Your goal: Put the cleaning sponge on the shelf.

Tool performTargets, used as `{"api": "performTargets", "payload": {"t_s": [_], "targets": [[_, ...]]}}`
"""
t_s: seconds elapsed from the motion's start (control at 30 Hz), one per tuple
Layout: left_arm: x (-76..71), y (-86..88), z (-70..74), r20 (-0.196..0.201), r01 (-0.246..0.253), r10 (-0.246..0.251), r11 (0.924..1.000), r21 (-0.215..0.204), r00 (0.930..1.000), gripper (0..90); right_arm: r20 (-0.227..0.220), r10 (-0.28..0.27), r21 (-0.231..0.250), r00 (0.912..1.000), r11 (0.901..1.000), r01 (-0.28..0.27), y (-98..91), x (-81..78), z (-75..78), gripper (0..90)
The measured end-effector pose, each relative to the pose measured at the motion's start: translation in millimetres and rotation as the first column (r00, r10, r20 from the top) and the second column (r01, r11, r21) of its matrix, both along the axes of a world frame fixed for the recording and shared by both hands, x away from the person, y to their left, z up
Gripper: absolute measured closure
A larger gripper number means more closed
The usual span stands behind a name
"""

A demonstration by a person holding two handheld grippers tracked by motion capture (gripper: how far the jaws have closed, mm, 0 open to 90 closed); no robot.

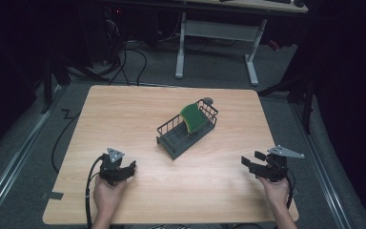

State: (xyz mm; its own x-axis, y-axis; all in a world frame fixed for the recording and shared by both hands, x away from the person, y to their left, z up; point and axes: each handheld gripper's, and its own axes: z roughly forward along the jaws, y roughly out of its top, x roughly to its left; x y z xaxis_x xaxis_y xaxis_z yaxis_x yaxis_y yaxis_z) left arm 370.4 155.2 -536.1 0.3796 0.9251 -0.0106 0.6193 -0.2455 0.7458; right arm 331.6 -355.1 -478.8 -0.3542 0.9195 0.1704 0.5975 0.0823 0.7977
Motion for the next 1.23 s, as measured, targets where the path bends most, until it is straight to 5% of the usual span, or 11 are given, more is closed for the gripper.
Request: {"api": "performTargets", "payload": {"t_s": [0.43,0.87,1.03,1.23], "targets": [[0.0,0.0,0.0,-0.001,0.000,0.000,1.0000,0.000,1.0000,32.4,-0.053,-0.035,-0.001,0.9980,0.9994,0.035,0.5,4.8,-31.7,30.4],[0.0,0.0,0.0,0.000,0.000,0.000,1.0000,0.000,1.0000,32.4,-0.065,-0.056,-0.144,0.9963,0.9885,0.047,12.4,8.8,-50.7,28.9],[-0.1,0.0,0.0,-0.001,0.000,0.000,1.0000,0.000,1.0000,32.4,-0.057,-0.052,-0.231,0.9970,0.9723,0.038,21.3,8.6,-51.8,27.8],[-0.2,0.1,0.0,0.000,-0.001,0.001,1.0000,-0.001,1.0000,32.4,-0.064,-0.049,-0.223,0.9967,0.9743,0.033,21.0,8.9,-51.8,27.4]]}}
